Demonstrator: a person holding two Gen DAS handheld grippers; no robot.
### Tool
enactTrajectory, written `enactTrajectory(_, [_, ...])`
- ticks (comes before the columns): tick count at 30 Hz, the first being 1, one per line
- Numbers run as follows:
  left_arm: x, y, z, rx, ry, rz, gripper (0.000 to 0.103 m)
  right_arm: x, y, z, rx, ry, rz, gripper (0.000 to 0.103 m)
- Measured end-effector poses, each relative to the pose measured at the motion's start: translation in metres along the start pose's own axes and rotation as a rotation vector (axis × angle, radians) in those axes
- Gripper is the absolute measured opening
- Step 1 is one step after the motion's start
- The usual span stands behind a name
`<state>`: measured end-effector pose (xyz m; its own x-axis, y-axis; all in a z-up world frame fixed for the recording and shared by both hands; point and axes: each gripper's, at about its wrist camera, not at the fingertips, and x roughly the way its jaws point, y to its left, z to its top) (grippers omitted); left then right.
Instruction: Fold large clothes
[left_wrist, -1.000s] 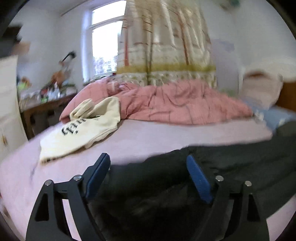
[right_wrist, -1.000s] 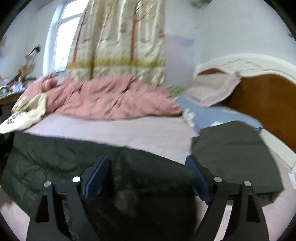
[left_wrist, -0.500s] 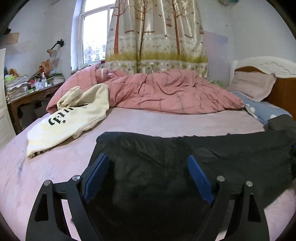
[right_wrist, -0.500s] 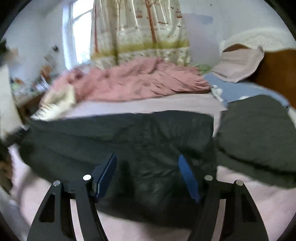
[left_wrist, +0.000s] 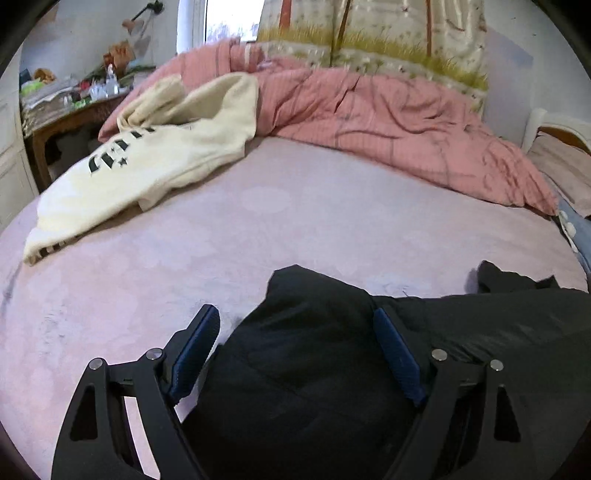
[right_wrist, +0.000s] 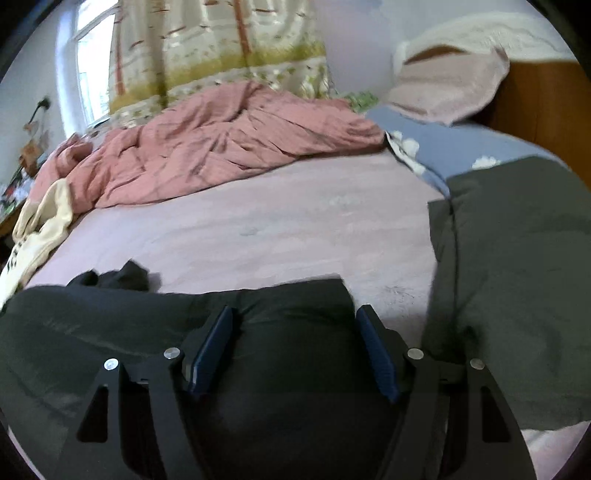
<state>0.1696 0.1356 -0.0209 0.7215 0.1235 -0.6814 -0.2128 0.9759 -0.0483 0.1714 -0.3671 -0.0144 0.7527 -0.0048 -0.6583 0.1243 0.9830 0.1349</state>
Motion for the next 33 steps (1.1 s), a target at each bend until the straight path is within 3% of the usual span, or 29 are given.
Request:
enactTrajectory(4, [0.02, 0.001, 0.003, -0.046, 0.056, 0.06, 0.09, 0.027, -0.007, 0.001, 0.055, 0.091, 0.015, 0.083])
enactTrajectory(13, [0.035, 0.005, -0.001, -0.052, 0.12, 0.059, 0.094, 0.038, -0.002, -0.003, 0.038, 0.131, -0.042, 0.087])
enactTrajectory(15, [0.024, -0.001, 0.0, -0.015, 0.071, 0.081, 0.091, 0.038, -0.001, -0.002, 0.037, 0.135, -0.048, 0.087])
enactTrajectory(18, [-0.028, -0.013, -0.004, 0.068, -0.122, 0.086, 0.086, 0.017, -0.001, 0.002, 0.049, 0.105, -0.07, 0.085])
enactTrajectory(20, [-0.073, -0.02, -0.01, 0.099, -0.256, 0.031, 0.085, -0.012, 0.005, 0.003, 0.046, 0.045, -0.046, 0.085])
enactTrajectory(23, [-0.128, -0.038, -0.016, 0.14, -0.352, -0.107, 0.084, -0.066, 0.027, 0.005, 0.055, -0.046, 0.02, 0.085])
enactTrajectory(28, [-0.162, -0.073, -0.044, 0.106, -0.248, -0.396, 0.075, -0.111, 0.082, -0.007, -0.022, -0.046, 0.141, 0.085])
enactTrajectory(29, [-0.163, -0.081, -0.055, 0.101, -0.225, -0.417, 0.072, -0.117, 0.095, -0.015, -0.041, -0.039, 0.153, 0.079])
enactTrajectory(30, [-0.162, -0.09, -0.067, 0.109, -0.198, -0.429, 0.061, -0.122, 0.106, -0.024, -0.055, -0.043, 0.181, 0.069])
enactTrajectory(31, [-0.16, -0.098, -0.078, 0.124, -0.181, -0.441, 0.048, -0.124, 0.111, -0.029, -0.056, -0.046, 0.226, 0.05])
enactTrajectory(33, [-0.156, -0.112, -0.093, 0.186, -0.167, -0.468, 0.039, -0.122, 0.117, -0.045, -0.017, -0.011, 0.348, 0.041])
